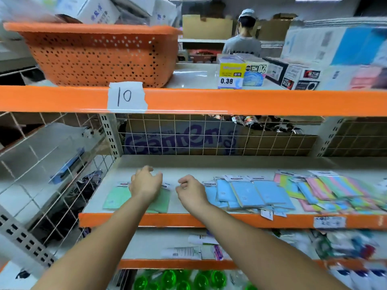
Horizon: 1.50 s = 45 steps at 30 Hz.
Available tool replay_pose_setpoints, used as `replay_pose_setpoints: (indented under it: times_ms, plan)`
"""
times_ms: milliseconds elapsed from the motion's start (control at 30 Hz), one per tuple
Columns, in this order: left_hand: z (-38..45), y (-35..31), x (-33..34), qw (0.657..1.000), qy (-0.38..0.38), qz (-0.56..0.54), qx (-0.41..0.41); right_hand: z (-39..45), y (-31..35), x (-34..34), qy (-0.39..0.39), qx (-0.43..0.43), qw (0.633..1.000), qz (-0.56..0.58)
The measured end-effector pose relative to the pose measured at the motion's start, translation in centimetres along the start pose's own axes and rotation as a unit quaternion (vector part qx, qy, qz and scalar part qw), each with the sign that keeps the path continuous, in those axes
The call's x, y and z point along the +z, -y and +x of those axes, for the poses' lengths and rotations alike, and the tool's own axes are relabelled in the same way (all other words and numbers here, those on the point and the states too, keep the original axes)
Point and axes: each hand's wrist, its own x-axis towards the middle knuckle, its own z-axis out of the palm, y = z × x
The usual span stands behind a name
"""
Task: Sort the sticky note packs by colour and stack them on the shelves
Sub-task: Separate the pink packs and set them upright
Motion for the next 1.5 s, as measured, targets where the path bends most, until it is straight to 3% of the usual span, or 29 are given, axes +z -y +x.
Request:
replay_pose_setpoints:
  times_ms: [400,1067,1500]
  plan:
    - [-9.9,-12.8,7.5,0.990,0.071,-0.073,0.100,-3.3,-4.5,-13.8,-0.093,-0.035,0.995,0.033]
    - [-31.8,-34.3,26.0,0.942,0.224,-0.122,0.218,-11.1,-22.5,-43.2,-0.242,0.034,0.970,-0.011]
    - [-39.8,-44.8,37.3,0.895,0.332,-0.116,0.274,-13.5,-32.4,-57.5,-0.326,0.125,0.937,0.010]
